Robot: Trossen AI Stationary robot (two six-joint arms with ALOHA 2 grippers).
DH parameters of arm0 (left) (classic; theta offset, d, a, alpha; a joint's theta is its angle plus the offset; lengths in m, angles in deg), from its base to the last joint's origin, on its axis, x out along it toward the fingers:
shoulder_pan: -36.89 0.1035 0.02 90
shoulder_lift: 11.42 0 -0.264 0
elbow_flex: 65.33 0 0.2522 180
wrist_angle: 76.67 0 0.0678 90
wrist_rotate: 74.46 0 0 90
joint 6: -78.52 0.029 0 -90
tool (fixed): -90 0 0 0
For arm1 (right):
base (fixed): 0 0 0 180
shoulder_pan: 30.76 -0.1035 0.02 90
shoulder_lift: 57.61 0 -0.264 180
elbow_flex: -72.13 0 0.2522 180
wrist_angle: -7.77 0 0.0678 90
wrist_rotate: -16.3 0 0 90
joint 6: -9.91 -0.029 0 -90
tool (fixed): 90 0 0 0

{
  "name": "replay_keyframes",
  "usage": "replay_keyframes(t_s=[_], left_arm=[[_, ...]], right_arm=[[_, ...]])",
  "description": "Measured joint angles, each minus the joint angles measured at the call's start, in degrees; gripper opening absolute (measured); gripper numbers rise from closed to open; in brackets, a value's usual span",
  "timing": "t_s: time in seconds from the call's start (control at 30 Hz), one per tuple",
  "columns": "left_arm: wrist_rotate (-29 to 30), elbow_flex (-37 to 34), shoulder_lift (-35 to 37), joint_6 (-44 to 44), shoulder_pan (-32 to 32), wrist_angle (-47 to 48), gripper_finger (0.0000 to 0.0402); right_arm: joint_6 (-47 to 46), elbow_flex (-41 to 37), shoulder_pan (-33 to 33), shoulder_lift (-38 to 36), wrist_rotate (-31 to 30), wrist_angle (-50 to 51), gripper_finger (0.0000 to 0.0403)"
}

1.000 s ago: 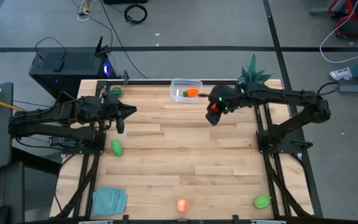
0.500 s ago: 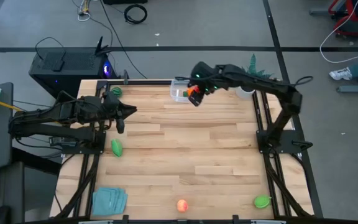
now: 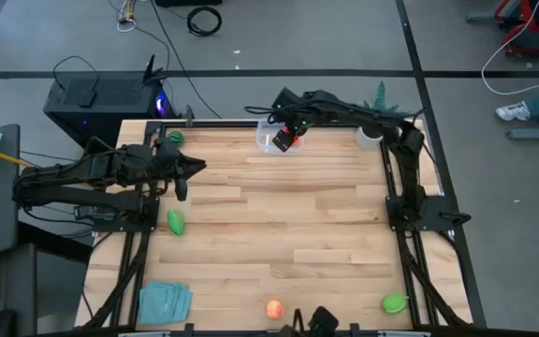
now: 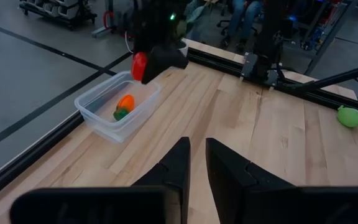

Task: Pick and placing Produce into tupperware
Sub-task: Put the red apple into the transparent container

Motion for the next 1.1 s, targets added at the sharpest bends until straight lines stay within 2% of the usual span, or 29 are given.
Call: replay_keyframes(t_s=[0.63,1.1], left_arm=[[-0.02,0.0,-0.01,-0.02,0.0,0.0,0.0051],[-0.01,0.0,-0.01,-0.02,0.0,0.0,0.0055]], right_arm=[[-0.13,0.02,2.61,8.42,0.66,-1.51,0.027],[-0.64,-3.16,2.67,8.66,0.83,-4.96,0.0271]])
